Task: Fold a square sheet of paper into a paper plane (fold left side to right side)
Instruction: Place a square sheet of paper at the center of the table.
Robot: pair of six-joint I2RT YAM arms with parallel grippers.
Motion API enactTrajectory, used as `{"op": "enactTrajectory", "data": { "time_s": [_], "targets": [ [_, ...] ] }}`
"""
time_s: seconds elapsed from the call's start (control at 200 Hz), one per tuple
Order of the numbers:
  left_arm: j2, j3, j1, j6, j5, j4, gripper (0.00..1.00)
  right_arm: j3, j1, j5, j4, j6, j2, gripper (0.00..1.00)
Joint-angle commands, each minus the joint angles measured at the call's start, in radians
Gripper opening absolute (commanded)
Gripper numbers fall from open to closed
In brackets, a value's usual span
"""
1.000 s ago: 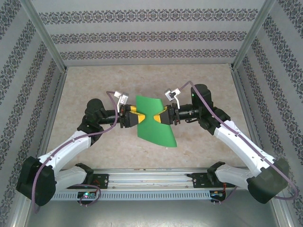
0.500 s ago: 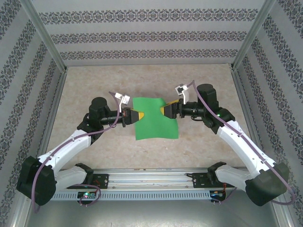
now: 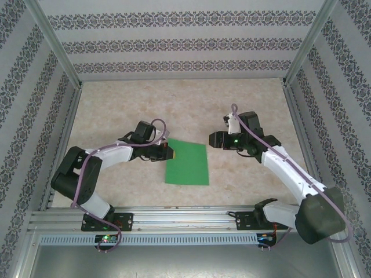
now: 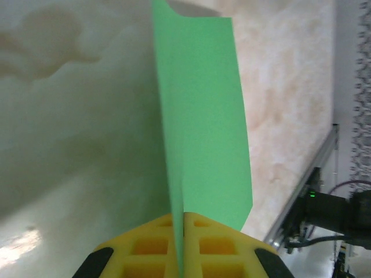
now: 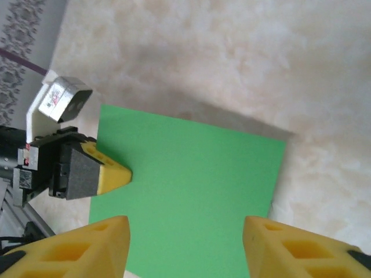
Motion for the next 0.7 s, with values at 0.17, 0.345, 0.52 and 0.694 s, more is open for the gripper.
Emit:
{"op": "enactTrajectory", "data": {
  "time_s": [0.17,0.345,0.52,0.694],
  "targets": [
    [0.040,0.058,0.008,0.030,-0.086,-0.087,0.00,-0.040,0.082,0.023,0.079,0.116,0.188,0.26],
    [0.041,0.071,0.009,0.035,-0.102,-0.112,0.03,-0.050,0.111,0.023,0.149,0.164,0.314,0.11],
    [0.044,0.074,0.008,0.031,-0.091,-0.112,0.10,-0.033,0.126,0.021,0.150,0.163,0.426,0.03],
    [0.039,0.079,0.009,-0.001,-0.048,-0.092,0.20,-0.033,0.134,0.047,0.141,0.163,0.494,0.02]
  ]
}}
